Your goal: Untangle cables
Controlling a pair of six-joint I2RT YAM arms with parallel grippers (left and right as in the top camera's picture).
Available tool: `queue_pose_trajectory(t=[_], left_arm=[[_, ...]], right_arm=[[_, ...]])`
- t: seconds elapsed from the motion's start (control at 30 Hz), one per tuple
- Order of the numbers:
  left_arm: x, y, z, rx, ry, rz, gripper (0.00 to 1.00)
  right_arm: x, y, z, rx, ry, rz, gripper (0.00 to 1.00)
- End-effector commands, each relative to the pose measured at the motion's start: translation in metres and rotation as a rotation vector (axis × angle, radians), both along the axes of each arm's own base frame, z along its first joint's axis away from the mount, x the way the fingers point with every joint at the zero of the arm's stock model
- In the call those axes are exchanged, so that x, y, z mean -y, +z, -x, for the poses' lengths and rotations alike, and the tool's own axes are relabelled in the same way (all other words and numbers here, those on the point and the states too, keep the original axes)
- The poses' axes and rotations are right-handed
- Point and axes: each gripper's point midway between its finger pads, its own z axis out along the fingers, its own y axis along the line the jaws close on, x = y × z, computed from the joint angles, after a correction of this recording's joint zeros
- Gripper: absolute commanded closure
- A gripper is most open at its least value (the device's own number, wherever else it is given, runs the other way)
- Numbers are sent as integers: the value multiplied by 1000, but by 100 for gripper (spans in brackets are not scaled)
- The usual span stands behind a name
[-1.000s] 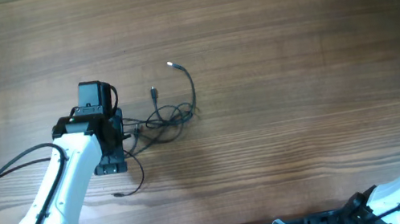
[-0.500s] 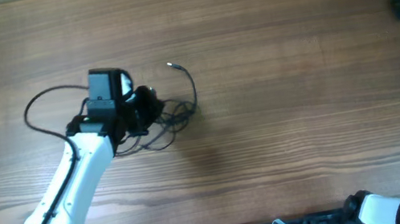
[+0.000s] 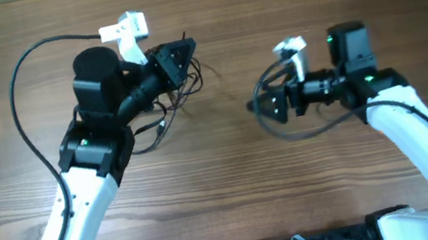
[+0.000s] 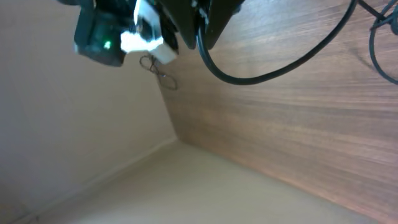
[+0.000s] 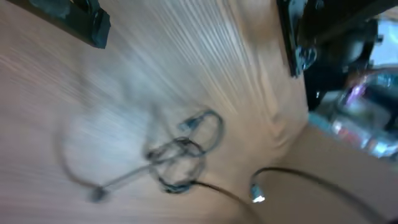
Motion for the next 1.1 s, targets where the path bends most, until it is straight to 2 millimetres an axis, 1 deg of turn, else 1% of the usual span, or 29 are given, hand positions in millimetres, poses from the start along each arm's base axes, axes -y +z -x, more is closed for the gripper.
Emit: queue_pose_trajectory(t=[0.0,0.03,0.1,0.13,0.17,0.2,0.23,0.3,0.33,0.37,0.43,0.47,0.5,0.53,0.57,0.6,0.63,0.67,0.7,0.73,0.77,0.8,0.83,0.87,0.9,0.97,1.0,1.07], left_arm=[[-3,14,-1,-14,34,47,96],[-3,14,-1,-31,40,64,96],[-2,16,-1,-52,50,95,96],[-3,17,-1,-59,53,104,96],[-3,20,1,-50,53,107,96],[-4,24,3,-42,52,110,96],[-5,29,5,-30,52,115,96],[-7,40,13,-3,50,124,96],[-8,44,16,5,49,126,96],[-10,47,20,8,49,128,96],[-11,47,25,-3,50,124,96],[-12,45,26,-14,50,120,96],[-10,44,29,-23,38,120,96],[-7,44,32,-25,10,125,96],[-4,44,36,-29,-16,130,96],[-4,43,36,-33,-15,128,96],[-4,42,36,-38,-15,126,95],[-4,42,36,-40,-14,126,95],[-4,41,36,-43,-14,125,93],[-4,40,37,-48,-14,122,90],[-6,35,36,-65,-4,112,76],[-11,24,35,-97,28,80,56],[-18,7,35,-145,73,30,36],[-27,-10,35,-197,120,-16,23],[-42,-35,37,-284,201,-86,11],[-62,-75,43,-419,298,-200,5],[-63,-94,47,-494,294,-231,1],[-58,-123,49,-626,312,-240,1]], right_arm=[[-40,8,8,144,99,-16,0],[-48,9,-3,216,63,29,0],[-59,8,-27,362,-38,133,0],[-65,9,-36,423,-78,170,0],[-81,7,-41,512,-67,186,0],[-89,4,-42,533,-52,178,0],[-96,-5,-47,541,-45,168,0],[-105,-19,-61,542,-67,136,1],[-109,-22,-68,548,-84,107,2],[-112,-22,-73,564,-98,78,6],[-121,-15,-76,621,-80,10,17],[-123,-6,-79,624,-103,-46,21],[-125,-1,-81,625,-116,-76,22],[-126,4,-83,651,-119,-99,26],[-127,7,-83,660,-118,-111,35],[-127,7,-83,659,-118,-114,46],[-128,10,-82,663,-116,-125,80],[-125,10,-85,637,-138,-131,96],[-118,7,-93,596,-191,-126,96],[-106,5,-105,544,-261,-123,96],[-90,8,-116,498,-323,-134,96],[-74,15,-124,464,-363,-156,96],[-54,28,-130,443,-391,-186,95],[-33,44,-133,446,-396,-206,96],[-23,50,-133,446,-398,-205,96],[2,54,-134,413,-438,-163,96],[7,53,-132,397,-444,-139,96],[10,50,-127,359,-447,-118,96]])
